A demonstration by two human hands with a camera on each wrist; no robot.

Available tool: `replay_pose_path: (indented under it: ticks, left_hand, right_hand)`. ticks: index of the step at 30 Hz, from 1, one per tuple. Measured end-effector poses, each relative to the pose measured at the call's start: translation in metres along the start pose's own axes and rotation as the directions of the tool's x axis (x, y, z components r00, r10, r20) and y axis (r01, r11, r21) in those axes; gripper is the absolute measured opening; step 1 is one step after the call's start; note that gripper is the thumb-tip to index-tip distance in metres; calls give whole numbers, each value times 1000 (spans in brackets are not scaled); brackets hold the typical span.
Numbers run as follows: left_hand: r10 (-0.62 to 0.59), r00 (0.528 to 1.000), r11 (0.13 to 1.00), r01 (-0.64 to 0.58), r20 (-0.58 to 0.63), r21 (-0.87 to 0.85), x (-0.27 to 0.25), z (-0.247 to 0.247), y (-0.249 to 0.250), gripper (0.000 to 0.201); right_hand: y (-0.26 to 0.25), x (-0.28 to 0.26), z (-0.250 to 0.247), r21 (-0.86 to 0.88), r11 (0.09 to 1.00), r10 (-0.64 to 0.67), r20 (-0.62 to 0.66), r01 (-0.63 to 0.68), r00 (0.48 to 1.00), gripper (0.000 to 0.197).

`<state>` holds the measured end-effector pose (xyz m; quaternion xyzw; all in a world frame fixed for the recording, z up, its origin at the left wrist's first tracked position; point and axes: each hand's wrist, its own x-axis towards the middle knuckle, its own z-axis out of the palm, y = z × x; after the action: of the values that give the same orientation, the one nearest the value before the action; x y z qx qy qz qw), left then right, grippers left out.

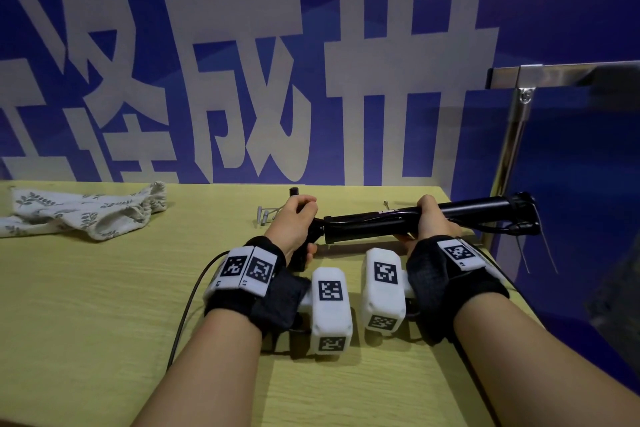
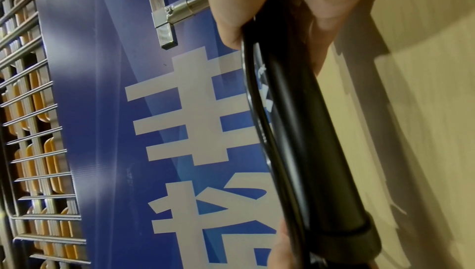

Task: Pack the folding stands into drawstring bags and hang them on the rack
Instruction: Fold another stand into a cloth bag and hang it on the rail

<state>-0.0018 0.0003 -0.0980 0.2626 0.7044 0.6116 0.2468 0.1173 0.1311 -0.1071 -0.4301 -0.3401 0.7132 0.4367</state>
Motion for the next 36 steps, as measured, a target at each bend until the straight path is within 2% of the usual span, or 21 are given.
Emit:
replay_pose_path:
  ticks: [4, 8, 11, 13, 17, 20, 25, 32, 36]
  left_hand:
    - [61, 996, 998, -60, -63, 16, 2, -3, -4, 21]
    - [90, 990, 994, -96, -108, -54, 1, -5, -4, 30]
    - [25, 997, 977, -40, -75, -212, -3, -4, 3, 31]
    - [27, 999, 963, -36, -38, -266, -4, -5, 5, 33]
    - [46, 999, 958, -36, 28, -283, -5, -3, 4, 33]
    - [38, 998, 950, -22, 43, -312, -6, -2, 4, 27]
    - [20, 999, 945, -6, 40, -327, -4, -2, 4, 26]
    - [83, 995, 937, -60, 53, -344, -7, -1, 7, 26]
    - [96, 992, 913, -55, 82, -404, -10, 0, 8, 24]
  right_hand:
    - [3, -3, 3, 4, 1000, 12, 19, -12, 1000, 57]
    - [2, -5, 7, 97, 995, -19, 42, 15, 999, 48]
    - [-1, -1, 5, 133, 991, -19, 38, 14, 999, 45]
    - [-1, 3, 1, 114, 993, 13, 23, -16, 1000, 47]
    - [-2, 10, -4, 107, 994, 19, -9, -18, 1000, 42]
    - [-1, 10, -4, 32, 999, 12, -29, -11, 1000, 50]
    - [-3, 9, -6, 80, 996, 46, -32, -43, 998, 52]
    - [-3, 8, -4, 203, 978, 43, -9, -40, 999, 52]
    - [-4, 8, -4, 218, 975, 43, -6, -41, 999, 56]
